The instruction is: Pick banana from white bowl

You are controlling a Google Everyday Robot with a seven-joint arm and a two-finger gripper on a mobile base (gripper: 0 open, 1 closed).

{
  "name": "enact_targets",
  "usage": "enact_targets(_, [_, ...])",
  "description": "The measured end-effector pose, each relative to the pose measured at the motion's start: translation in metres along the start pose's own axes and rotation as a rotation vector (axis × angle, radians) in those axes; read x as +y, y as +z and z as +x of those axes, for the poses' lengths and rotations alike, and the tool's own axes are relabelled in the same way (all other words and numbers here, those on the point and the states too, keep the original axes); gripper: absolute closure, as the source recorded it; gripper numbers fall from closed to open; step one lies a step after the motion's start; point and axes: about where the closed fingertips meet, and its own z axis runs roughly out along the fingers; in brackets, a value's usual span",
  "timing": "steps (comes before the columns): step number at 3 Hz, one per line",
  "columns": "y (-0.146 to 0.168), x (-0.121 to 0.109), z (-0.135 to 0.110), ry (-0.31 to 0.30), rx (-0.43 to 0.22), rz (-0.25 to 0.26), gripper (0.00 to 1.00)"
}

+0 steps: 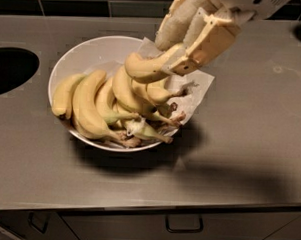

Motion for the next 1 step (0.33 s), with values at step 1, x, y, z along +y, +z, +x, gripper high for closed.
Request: enact_targets(1, [0.0, 0.0, 0.0, 0.0, 0.0, 0.0, 1.0])
